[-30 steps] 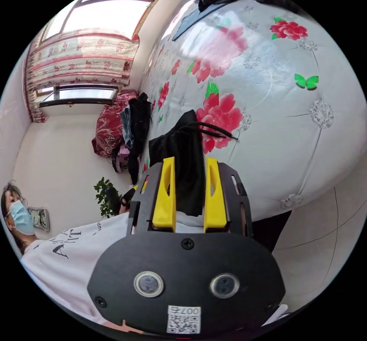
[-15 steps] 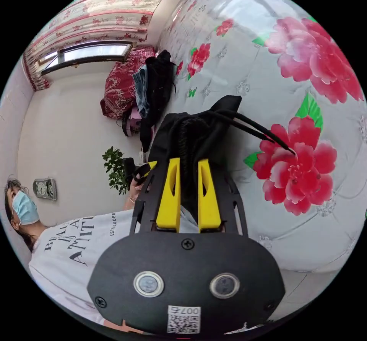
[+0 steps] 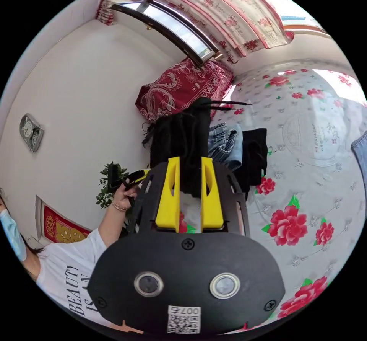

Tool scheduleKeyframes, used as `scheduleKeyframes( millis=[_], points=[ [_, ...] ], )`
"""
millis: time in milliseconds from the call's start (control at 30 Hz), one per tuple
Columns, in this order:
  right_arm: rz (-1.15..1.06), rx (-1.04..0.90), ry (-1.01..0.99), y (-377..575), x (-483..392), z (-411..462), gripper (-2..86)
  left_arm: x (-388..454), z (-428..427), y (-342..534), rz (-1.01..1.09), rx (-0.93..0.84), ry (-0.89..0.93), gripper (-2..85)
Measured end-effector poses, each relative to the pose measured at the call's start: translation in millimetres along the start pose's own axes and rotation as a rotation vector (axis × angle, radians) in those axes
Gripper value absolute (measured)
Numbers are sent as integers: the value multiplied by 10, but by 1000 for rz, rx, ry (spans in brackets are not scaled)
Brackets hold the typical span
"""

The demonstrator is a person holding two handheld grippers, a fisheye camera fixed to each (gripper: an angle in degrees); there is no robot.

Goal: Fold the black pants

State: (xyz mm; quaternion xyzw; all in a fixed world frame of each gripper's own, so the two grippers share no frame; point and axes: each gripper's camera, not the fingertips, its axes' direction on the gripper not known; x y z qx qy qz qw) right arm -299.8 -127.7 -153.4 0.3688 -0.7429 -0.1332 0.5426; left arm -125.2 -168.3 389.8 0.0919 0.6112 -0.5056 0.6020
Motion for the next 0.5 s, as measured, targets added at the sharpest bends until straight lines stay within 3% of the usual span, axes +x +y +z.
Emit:
scheduleKeyframes(
  millis=[100, 267, 433, 500],
  points=[
    [45, -111, 76, 460, 412, 521, 48, -398, 256, 464, -34, -62, -96, 103],
    [109, -554, 414, 2448, 1381, 1034, 42, -802, 959, 1847, -52, -335, -206, 93],
    [56, -625, 649, 3542, 1636, 337, 35, -536, 1114, 2435, 73, -442, -320, 91],
    [10, -630, 659, 3733, 1681, 162, 36, -394, 1267, 2527, 129, -493, -342, 89]
  ],
)
